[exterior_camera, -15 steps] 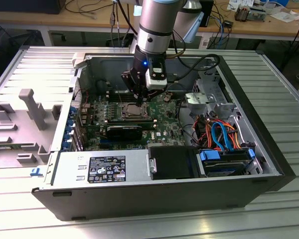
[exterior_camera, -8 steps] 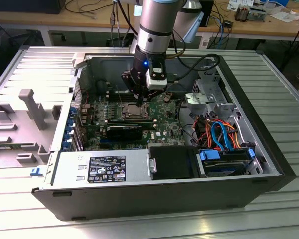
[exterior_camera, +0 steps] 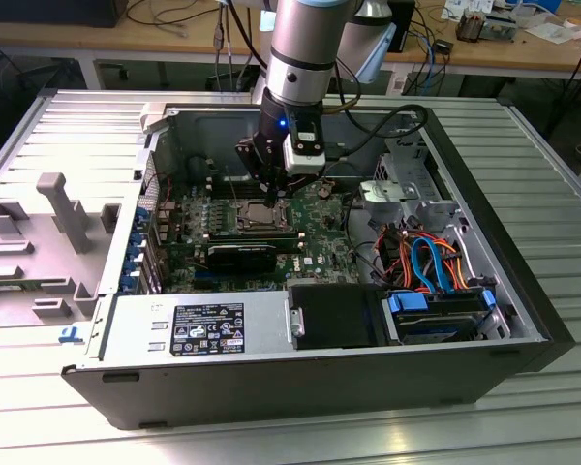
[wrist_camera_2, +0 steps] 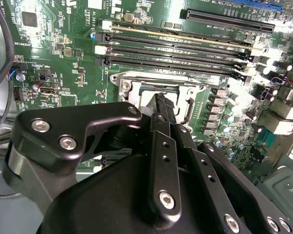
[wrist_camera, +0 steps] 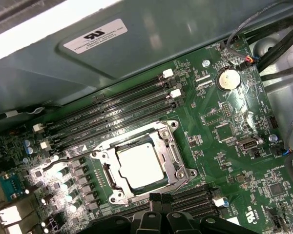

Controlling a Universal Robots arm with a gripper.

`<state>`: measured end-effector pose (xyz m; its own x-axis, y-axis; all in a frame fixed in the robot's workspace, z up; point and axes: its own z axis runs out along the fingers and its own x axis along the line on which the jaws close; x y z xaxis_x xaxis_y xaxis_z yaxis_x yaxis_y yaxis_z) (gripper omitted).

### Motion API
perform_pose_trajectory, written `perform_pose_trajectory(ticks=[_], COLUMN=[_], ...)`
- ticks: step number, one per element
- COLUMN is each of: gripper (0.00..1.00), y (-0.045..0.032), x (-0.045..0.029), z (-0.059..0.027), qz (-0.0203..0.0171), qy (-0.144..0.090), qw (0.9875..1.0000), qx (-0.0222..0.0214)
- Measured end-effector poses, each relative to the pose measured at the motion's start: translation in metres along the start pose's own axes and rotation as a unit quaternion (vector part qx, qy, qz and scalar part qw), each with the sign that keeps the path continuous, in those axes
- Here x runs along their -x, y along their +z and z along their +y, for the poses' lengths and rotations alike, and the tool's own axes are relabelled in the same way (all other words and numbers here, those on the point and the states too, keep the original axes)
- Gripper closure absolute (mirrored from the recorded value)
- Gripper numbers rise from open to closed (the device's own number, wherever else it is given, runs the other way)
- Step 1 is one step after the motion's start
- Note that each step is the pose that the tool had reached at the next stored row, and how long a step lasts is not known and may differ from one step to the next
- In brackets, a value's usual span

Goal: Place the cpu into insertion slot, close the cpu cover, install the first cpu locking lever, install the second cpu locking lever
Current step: 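Install the first cpu locking lever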

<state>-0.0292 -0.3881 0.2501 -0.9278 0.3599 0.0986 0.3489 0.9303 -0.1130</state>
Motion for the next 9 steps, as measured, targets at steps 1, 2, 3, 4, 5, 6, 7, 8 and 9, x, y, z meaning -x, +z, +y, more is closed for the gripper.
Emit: perform_pose_trajectory(ticks=[1, 2, 3, 4, 5, 6, 7, 8, 9], gripper=[0.89, 0.89, 0.89, 0.89, 0.89, 0.89, 0.89, 0.89, 0.89], y=[0.0000, 0.0000, 0.0000, 0.0000, 0.0000, 0.0000, 0.0000, 0.0000, 0.0000], x=[0.0000, 0.0000, 0.0000, 0.0000, 0.0000, 0.0000, 0.0000, 0.0000, 0.0000], z=[0.0000, 0.0000, 0.0000, 0.0000, 0.0000, 0.0000, 0.0000, 0.0000, 0.0000], qz=[0.0000, -0.0001, -0.0001, -0.0001, -0.0002, -0.0002, -0.0002, -0.0003, -0.0003], qy=[0.000, -0.001, -0.001, -0.001, -0.002, -0.002, -0.002, -0.002, -0.003], qw=[1.0000, 1.0000, 1.0000, 1.0000, 1.0000, 1.0000, 1.0000, 1.0000, 1.0000], qx=[0.0000, -0.0001, -0.0001, -0.0001, -0.0002, -0.0002, -0.0002, -0.0002, -0.0002])
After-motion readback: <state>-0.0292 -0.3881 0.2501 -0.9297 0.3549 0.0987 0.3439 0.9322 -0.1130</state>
